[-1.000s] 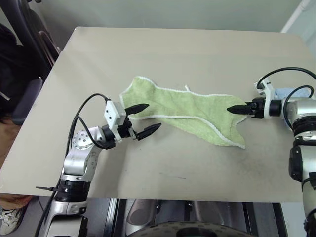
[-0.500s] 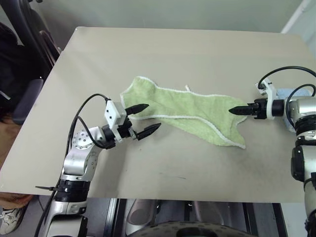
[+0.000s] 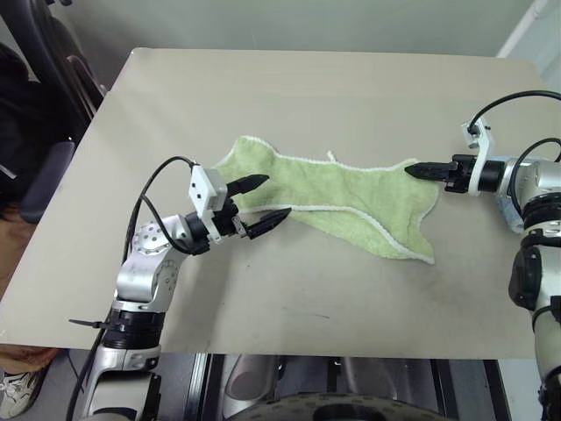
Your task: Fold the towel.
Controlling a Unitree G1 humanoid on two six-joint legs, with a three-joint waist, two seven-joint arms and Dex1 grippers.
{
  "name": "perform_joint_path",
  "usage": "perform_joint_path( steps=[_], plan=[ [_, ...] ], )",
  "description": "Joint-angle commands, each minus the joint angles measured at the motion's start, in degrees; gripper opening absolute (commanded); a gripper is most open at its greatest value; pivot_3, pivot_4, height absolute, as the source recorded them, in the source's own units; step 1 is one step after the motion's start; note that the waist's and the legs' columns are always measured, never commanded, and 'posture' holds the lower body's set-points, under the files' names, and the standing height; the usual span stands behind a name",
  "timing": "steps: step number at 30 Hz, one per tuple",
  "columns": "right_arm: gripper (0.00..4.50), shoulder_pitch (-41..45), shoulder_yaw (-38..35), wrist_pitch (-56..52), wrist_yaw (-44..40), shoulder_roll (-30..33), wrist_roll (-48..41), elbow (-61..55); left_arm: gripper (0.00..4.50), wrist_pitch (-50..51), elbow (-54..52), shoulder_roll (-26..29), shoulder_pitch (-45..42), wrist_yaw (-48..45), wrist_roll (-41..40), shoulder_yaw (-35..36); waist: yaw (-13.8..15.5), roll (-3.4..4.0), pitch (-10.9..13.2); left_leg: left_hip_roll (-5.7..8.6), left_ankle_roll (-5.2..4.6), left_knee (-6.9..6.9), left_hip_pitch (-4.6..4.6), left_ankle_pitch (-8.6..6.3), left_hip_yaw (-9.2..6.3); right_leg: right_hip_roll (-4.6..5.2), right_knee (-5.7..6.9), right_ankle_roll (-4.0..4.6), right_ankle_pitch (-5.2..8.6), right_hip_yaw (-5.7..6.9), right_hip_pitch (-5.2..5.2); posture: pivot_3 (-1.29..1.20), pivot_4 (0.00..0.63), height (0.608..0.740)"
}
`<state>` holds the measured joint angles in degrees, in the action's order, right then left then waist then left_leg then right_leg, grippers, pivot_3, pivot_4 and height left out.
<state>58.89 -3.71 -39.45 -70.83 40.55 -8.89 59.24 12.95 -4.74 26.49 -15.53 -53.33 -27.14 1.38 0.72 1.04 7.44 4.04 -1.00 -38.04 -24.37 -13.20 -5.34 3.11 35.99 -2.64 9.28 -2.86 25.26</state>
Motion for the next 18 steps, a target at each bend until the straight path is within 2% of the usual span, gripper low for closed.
perform_joint_path(
  steps=[1,18],
  plan=[
    [1.94,0.6,-1.2,-0.4,-0.8,1.0,-1.3,-1.0,4.50,-0.4,-2.1,0.3,0.0,0.0,-0.2,0.3,0.0,0.00,0.0,0.00,-0.01,0.00,0.00,0.00,0.00,0.00,0.00,0.00,0.00,0.00,0.00,0.00,0.150,0.733],
    [1.94,0.6,-1.1,-0.4,-0.7,1.1,-1.5,-1.0,4.50,-0.4,-2.2,0.3,0.0,0.0,-0.2,0.3,0.0,0.00,0.0,0.00,-0.04,0.01,0.00,-0.02,0.00,0.00,0.00,0.00,0.00,0.00,0.00,0.00,0.150,0.733]
  ],
)
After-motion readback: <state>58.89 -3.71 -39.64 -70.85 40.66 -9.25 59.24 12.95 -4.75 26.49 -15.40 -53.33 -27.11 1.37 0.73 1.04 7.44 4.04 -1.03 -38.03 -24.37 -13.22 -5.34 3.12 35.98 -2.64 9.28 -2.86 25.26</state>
